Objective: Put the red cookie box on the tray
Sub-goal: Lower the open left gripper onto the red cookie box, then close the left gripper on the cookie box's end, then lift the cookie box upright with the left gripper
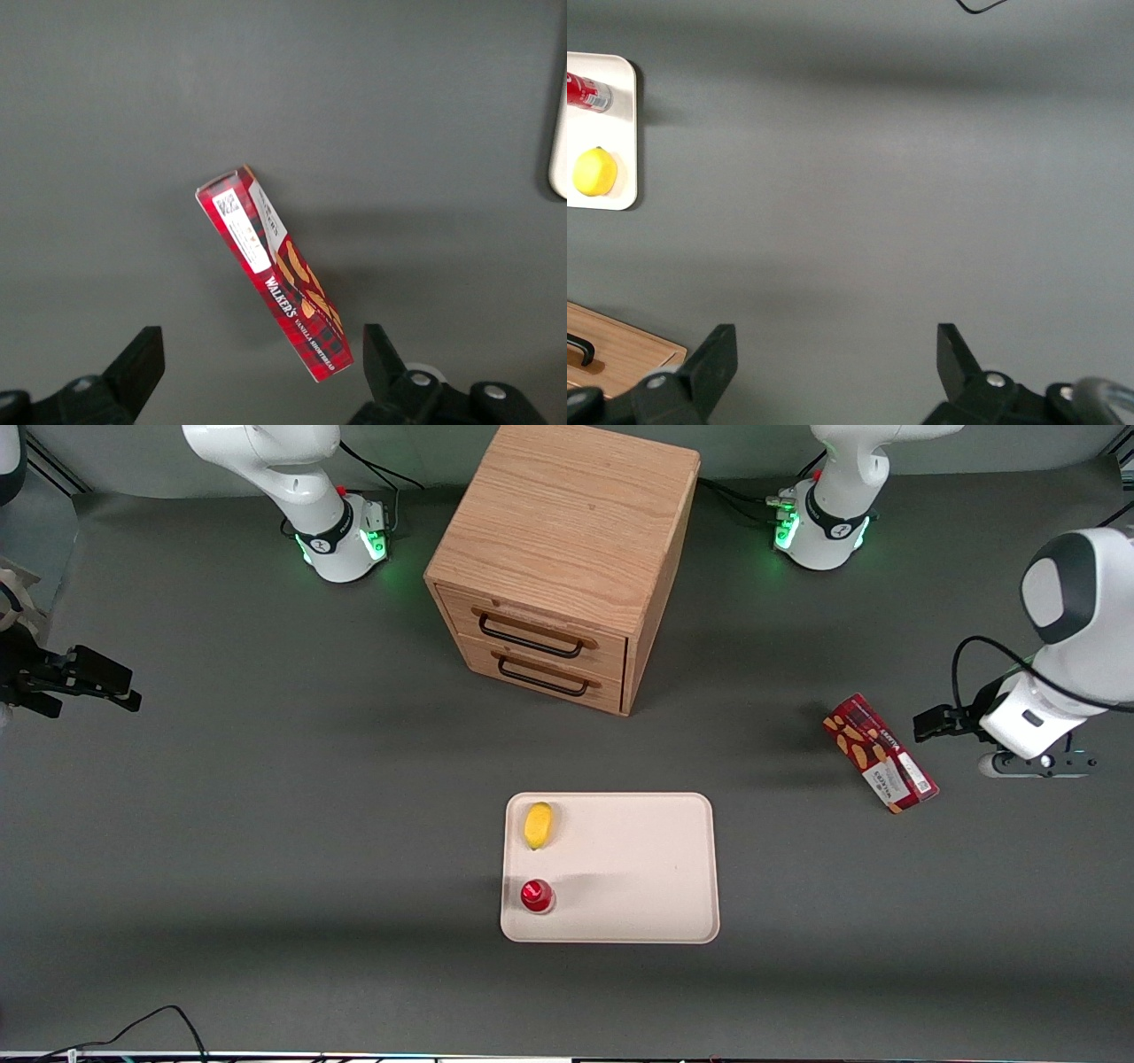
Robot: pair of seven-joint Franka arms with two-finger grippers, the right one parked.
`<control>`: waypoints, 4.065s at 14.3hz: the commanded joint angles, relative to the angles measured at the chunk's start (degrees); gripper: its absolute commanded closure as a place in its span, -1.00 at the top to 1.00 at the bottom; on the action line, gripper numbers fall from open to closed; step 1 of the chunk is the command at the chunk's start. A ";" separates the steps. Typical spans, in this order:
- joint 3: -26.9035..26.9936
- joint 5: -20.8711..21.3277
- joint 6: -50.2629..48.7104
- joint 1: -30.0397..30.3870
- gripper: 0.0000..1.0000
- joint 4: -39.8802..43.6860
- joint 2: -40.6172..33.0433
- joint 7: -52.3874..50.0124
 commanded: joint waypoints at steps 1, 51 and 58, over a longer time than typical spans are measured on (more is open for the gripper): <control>-0.11 0.07 2.39 0.00 1.00 -2.69 0.33 -5.54; -9.60 -1.97 4.42 -6.94 -1.00 10.30 6.58 -19.87; -11.10 -0.28 11.98 -13.63 -1.00 15.57 11.06 -19.79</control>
